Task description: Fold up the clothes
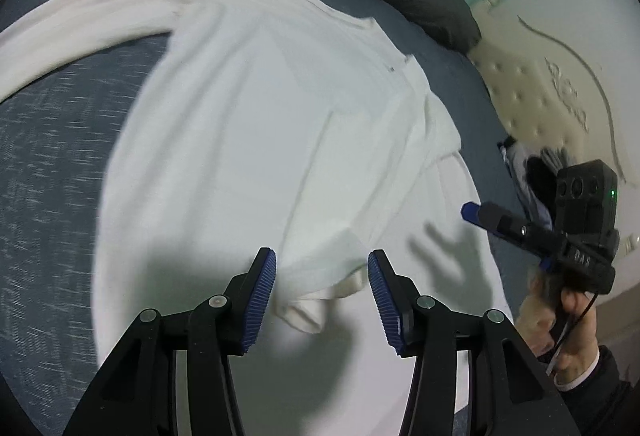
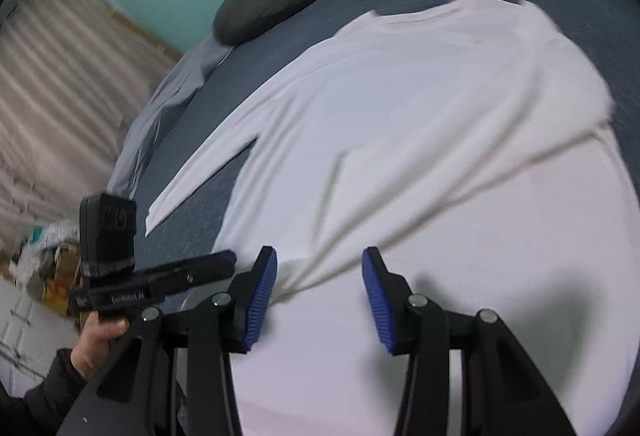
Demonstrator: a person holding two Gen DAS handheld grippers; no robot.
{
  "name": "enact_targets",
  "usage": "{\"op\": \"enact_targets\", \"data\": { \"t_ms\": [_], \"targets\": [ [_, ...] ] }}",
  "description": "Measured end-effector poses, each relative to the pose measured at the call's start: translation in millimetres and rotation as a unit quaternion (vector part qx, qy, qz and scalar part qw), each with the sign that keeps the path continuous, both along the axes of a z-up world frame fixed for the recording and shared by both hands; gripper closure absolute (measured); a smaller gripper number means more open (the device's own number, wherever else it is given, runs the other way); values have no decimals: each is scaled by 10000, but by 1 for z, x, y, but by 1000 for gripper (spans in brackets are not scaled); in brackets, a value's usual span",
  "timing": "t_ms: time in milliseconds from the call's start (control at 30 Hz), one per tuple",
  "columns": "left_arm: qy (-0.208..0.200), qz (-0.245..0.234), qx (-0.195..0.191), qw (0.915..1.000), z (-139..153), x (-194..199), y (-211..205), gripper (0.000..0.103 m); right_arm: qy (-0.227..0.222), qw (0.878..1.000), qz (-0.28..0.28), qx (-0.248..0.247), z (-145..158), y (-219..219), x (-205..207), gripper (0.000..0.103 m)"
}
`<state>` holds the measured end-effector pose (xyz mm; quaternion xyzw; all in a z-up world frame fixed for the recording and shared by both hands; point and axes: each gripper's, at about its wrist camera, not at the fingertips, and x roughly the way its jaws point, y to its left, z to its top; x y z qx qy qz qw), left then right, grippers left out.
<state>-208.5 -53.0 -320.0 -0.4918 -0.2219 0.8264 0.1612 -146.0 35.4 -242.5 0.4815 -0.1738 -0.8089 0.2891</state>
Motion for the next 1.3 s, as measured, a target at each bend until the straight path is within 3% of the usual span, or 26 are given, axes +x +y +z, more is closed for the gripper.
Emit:
{"op": "enact_targets", "data": {
  "t_ms": [267,500,533,600,633,700,733,1100,1300],
  "targets": [
    [92,-218,-361,9991,-2,-1,21,51,-97,9982,-549,-221,-17,46,10,58],
    [146,-367,-627,9973,-11,-6,30,54,-162,9951,-820,-523,-33,60,17,58],
    [143,-351,-641,9972,-12,-7,30,57,-176,9951,-826,-522,-35,61,17,58],
    [147,-305,-577,9978,-13,-8,27,76,-182,9948,-850,-528,-38,63,18,58],
    [154,-292,-546,9980,-13,-7,26,79,-169,9946,-869,-536,-39,64,18,58],
    [180,-287,-527,9980,-11,-6,24,98,-166,9938,-928,-584,-41,67,19,58],
    [215,-263,-556,9979,-9,-5,23,100,-177,9935,-949,-606,-43,68,19,58],
    [480,545,-272,9970,13,2,-27,100,-186,9931,-971,-624,-48,68,21,58],
    [263,1082,28,9938,-1,6,-65,100,-164,9930,-1011,-593,-48,68,20,58]
  ]
}}
